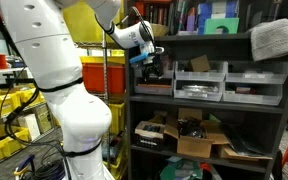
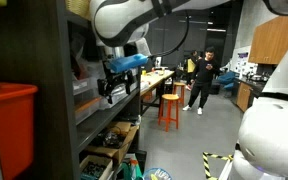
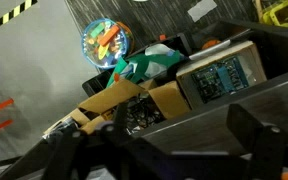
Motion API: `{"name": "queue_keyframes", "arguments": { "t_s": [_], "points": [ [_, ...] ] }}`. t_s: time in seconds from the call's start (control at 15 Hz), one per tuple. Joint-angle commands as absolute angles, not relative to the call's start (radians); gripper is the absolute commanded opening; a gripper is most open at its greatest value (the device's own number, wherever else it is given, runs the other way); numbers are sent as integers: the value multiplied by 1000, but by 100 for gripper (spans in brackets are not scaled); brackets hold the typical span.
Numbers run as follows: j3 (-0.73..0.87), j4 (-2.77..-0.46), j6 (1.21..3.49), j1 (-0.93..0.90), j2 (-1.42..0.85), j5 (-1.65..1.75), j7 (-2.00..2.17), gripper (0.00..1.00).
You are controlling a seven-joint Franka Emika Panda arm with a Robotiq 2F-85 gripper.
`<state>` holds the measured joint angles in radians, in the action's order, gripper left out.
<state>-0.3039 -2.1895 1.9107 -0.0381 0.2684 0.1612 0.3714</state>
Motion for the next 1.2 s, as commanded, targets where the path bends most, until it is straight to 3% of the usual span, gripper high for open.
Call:
{"name": "queue_keyframes", "arguments": {
  "t_s": [0.0,0.6,1.13],
  "points": [
    [-276,-2187,1907,-69,265,169,378,100],
    [-276,-2187,1907,-70,265,169,378,100],
    [-194,-2424,2092,-45,394,190,409,100]
  ]
}}
